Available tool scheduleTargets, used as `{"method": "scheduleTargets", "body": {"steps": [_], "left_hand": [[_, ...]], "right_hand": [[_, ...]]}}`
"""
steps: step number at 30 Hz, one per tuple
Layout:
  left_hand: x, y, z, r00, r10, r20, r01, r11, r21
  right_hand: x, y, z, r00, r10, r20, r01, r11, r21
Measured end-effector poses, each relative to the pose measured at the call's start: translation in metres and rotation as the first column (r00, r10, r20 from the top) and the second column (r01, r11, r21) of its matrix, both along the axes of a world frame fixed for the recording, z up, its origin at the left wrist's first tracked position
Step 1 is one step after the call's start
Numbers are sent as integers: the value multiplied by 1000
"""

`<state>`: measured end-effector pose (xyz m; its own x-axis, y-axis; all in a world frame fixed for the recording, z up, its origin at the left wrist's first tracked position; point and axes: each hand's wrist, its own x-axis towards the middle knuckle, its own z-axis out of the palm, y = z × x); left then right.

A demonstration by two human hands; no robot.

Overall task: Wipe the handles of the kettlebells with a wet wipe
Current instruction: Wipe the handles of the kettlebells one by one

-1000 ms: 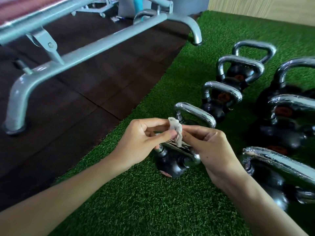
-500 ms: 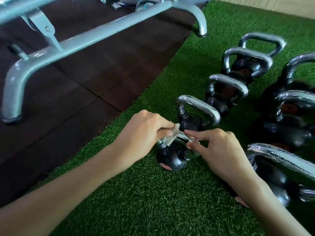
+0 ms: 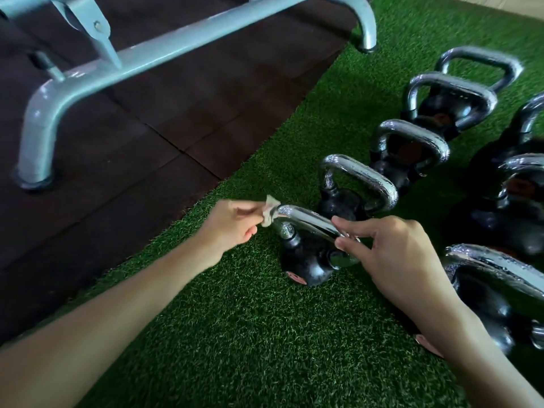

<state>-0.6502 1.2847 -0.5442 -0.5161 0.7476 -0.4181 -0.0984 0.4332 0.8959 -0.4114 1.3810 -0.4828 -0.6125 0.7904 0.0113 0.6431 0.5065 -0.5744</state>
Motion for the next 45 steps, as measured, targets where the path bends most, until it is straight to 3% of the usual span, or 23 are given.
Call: {"method": "scheduleTargets", "body": {"steps": [3,5,7,12,17,21,25,28,33,39,42,45], "left_hand": [[32,-12,-24,945,208,251,-206,978,-37],[56,-18,-32,895,341,287,-360,933,17],[67,-16,-37,894,378,240,-407,910,80],[48,12,-34,972,235,27,-236,959,156],[53,17,-41,971,198,-136,-167,964,208],[46,27,-22,976,193,-95,-163,951,261],[40,34,-7,973,171,-156,-115,943,312],[40,31,-8,982,186,-29,-174,956,238],[70,7,-7,985,173,24,-173,945,276],[58,19,6,980,186,-75,-155,939,308],[92,-9,2,962,149,-231,-74,949,307],[107,-24,-5,972,110,-207,-29,933,360]], "right_hand": [[6,5,-1,999,19,28,-17,998,-64],[11,9,4,993,71,92,-59,990,-127],[14,9,11,991,79,110,-61,986,-156],[3,-13,9,1000,26,9,-25,986,-166],[-6,-31,2,999,1,-45,-8,986,-165],[-2,-28,1,999,0,-40,-8,980,-198],[0,-28,-1,998,-9,-54,-3,977,-215],[0,-26,-4,999,26,-29,-31,982,-184],[8,-18,-5,992,120,50,-106,969,-223],[7,-9,-11,991,137,-7,-134,960,-246],[9,-5,-12,988,150,-20,-151,960,-235],[14,-2,-11,978,210,9,-204,958,-202]]}}
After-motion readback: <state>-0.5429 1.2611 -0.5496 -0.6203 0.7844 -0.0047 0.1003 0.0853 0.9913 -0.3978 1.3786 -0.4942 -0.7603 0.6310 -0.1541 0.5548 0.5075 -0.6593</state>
